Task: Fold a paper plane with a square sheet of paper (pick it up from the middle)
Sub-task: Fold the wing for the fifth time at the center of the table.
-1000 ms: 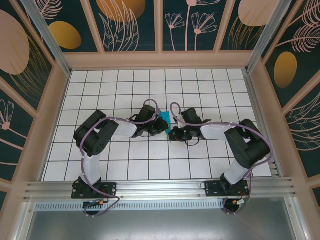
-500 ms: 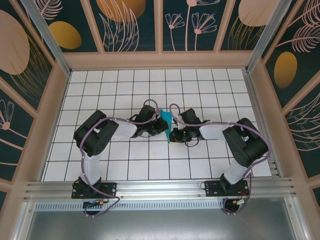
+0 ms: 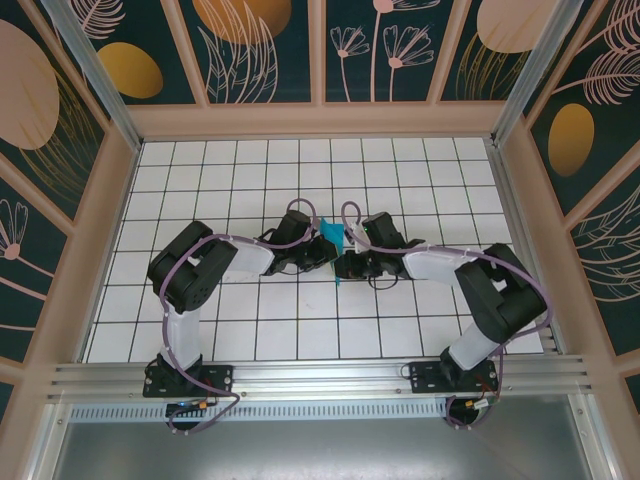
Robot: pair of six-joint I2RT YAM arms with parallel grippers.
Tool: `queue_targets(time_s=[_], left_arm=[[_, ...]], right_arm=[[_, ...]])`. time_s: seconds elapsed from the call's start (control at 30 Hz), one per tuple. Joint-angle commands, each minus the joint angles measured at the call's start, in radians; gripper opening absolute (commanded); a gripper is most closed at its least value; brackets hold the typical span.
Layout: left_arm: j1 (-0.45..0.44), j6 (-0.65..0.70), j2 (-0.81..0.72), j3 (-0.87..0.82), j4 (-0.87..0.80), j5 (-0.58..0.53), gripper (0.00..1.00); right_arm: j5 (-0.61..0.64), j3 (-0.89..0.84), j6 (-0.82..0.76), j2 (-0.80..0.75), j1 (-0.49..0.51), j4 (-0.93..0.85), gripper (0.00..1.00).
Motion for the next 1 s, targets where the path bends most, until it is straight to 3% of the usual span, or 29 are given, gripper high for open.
queue_targets(time_s=[0.0, 0.6, 0.87, 0.97], left_arm=[[0.0, 0.007, 0.04, -0.034, -0.09, -0.091, 0.14], [0.001, 0.004, 0.038, -0.038, -0.093, -0.101, 0.14], [0.002, -0.001, 0.038, -0.04, -0.11, -0.113, 0.14], [0.002, 0.001, 0.038, -0.039, -0.107, -0.109, 0.14]], right_arm=[[-0.049, 0.003, 0.004, 0.046, 0.01, 0.032, 0.14], [-0.009, -0.064, -0.038, 0.143, 0.022, -0.035, 0.12], [-0.058, -0.141, -0.039, 0.041, 0.034, -0.083, 0.12], [-0.014, -0.114, -0.046, 0.007, 0.031, -0.119, 0.11]])
